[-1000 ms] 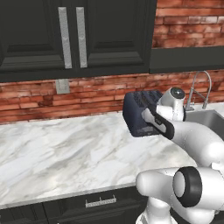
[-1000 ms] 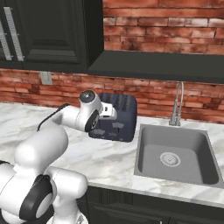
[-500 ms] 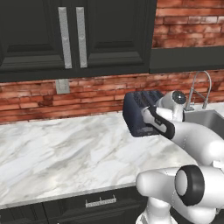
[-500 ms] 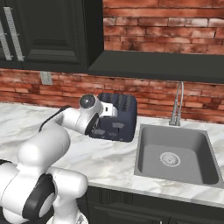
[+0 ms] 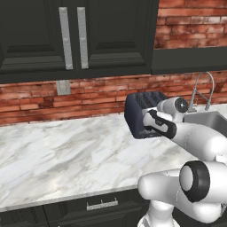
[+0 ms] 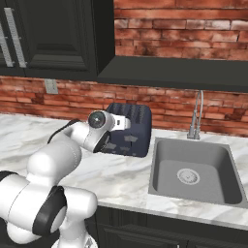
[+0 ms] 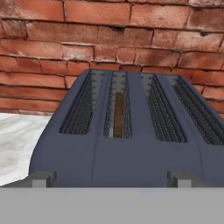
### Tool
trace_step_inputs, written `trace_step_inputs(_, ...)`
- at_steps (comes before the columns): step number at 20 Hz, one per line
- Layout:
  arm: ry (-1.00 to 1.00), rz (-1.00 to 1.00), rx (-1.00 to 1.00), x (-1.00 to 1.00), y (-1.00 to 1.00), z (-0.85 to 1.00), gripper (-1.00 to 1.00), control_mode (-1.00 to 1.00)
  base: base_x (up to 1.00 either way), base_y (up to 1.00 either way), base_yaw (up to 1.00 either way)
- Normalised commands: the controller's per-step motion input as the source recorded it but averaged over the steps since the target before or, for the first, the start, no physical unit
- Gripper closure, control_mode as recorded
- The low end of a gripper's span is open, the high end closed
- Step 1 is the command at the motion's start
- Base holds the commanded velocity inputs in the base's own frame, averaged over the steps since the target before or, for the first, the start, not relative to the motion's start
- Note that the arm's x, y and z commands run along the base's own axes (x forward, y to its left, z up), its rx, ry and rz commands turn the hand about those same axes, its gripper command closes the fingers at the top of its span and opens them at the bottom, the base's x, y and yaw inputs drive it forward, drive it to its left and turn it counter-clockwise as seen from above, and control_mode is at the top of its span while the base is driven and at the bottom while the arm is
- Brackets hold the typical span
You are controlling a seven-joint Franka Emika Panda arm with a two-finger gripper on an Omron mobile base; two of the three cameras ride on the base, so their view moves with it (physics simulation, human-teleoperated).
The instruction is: Start the toaster. Once the lever pops up, take the bread to the plate on the dining counter.
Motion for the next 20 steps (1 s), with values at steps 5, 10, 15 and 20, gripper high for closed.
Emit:
trace_step_inputs(5,-0.14,0.00,0.00,0.00,0.00,0.09,-1.00,-1.00,0.00,0.00,0.00)
trace_step_inputs(10,-0.10,0.00,0.00,0.01,0.00,0.01,-1.00,-1.00,0.00,0.00,0.00)
trace_step_inputs(15,-0.06,0.00,0.00,0.12,0.00,0.00,-1.00,-1.00,0.00,0.00,0.00)
trace_step_inputs(20,-0.06,0.00,0.00,0.15,-0.01,0.00,-1.00,-1.00,0.00,0.00,0.00)
